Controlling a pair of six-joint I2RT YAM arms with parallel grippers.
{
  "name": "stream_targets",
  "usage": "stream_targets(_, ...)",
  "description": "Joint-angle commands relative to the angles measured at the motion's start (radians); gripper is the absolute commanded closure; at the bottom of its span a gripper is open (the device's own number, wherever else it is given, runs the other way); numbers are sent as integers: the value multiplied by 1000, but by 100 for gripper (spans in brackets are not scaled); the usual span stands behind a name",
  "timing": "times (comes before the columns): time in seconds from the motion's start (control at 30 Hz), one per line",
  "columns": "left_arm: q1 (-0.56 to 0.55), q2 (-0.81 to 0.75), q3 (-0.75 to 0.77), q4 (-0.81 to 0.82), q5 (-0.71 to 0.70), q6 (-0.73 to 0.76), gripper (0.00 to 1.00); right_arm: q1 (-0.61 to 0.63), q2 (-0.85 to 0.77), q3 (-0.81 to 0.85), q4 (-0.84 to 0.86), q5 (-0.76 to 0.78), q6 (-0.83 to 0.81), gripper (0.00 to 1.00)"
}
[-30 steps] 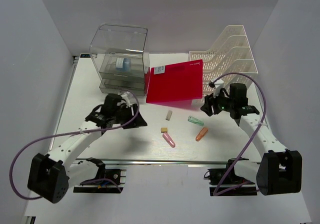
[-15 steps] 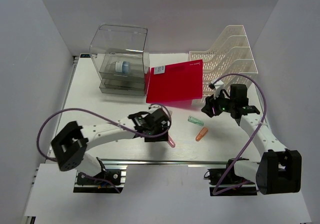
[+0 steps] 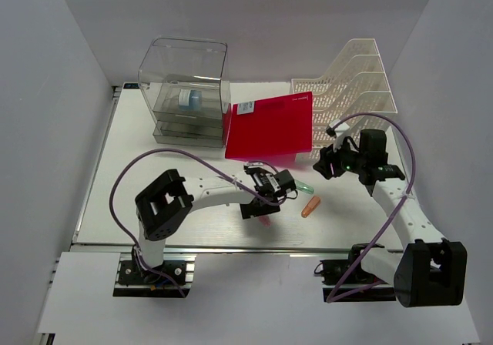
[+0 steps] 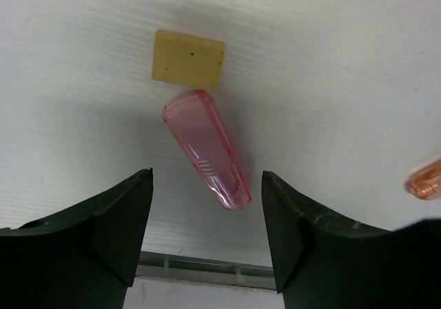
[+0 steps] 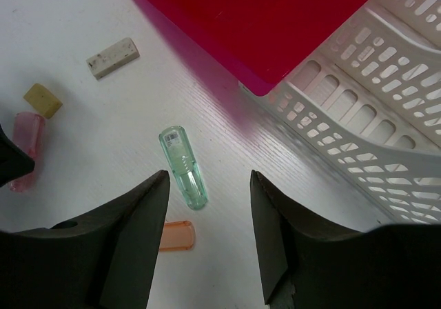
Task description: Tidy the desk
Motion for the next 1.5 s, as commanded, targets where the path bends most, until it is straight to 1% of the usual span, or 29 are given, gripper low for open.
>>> stream_targets(0.0,-10,-5,49,-67,-50,-81,26,-9,-30,4,21,-26,-13,44)
stream_targets(0.03,-10,-2,44,-65,-51,-87,29,-12,-30,4,22,-27,-13,43)
stream_targets(0.17,-10,18,52,-43,-62,-98,34,-22,-37,1,22,-30,-12,43)
stream_targets(0.27,-10,36,49,-33,-45,-98,38,-35,-45,1,22,-38,-10,44)
stream_targets(0.4,-1,56,14,3,-15,-97,39,-42,-50,1,22,-49,-10,43)
stream_targets(0.53,-1,67,-5,23,-13,-94,42,-51,-56,-2,19,-58,-10,44)
stream_targets(0.6,-1,68,-7,23,-15,-92,50,-53,-60,-2,16,-73,-24,42)
stream_targets(0.63,-1,61,-8,23,-15,-92,56,-56,-59,-1,9,-84,-33,41)
stream_targets(0.67,-1,53,-11,27,-19,-92,69,-58,-60,-5,4,-102,-41,40)
stream_targets(0.73,-1,7,-23,27,-45,-88,81,-62,-60,-5,-4,-125,-50,40)
stream_targets(0.77,-10,-28,-32,27,-63,-60,92,-68,-63,-4,-7,-131,-55,40)
stream_targets(0.8,-10,-28,-37,24,-74,-60,96,-64,-63,-4,-8,-133,-55,40)
stream_targets(0.83,0,-62,-45,23,-84,-4,100,-65,-65,-4,-7,-138,-55,40)
stream_targets(0.87,10,-79,-51,26,-94,45,100,-64,-68,-5,-5,-144,-58,40)
stream_targets(0.9,10,-91,-49,-2,-157,88,100,-67,-69,-8,-5,-145,-58,40)
stream_targets(0.93,10,-109,-46,-69,-195,109,100,-67,-71,-7,-8,-150,-61,40)
stream_targets(0.97,20,-119,-42,-101,-229,127,100,-68,-74,-8,-8,-153,-61,40)
stream_targets(1.03,43,-139,-34,-214,-310,110,100,-71,-76,-10,-7,-154,-62,40)
stream_targets(1.13,103,-204,-43,-289,-369,38,100,-68,-74,-10,-7,-153,-64,40)
stream_targets(1.27,215,-364,-80,-218,-387,32,100,-70,-73,-11,-5,-154,-64,40)
stream_targets(1.4,362,-425,-77,-113,-387,31,100,-71,-71,-14,-2,-156,-62,40)
stream_targets(1.43,423,-424,-57,-76,-362,26,100,-73,-70,-17,-2,-154,-62,40)
stream_targets(1.47,451,-424,-45,-51,-348,21,100,-73,-69,-17,-1,-154,-64,40)
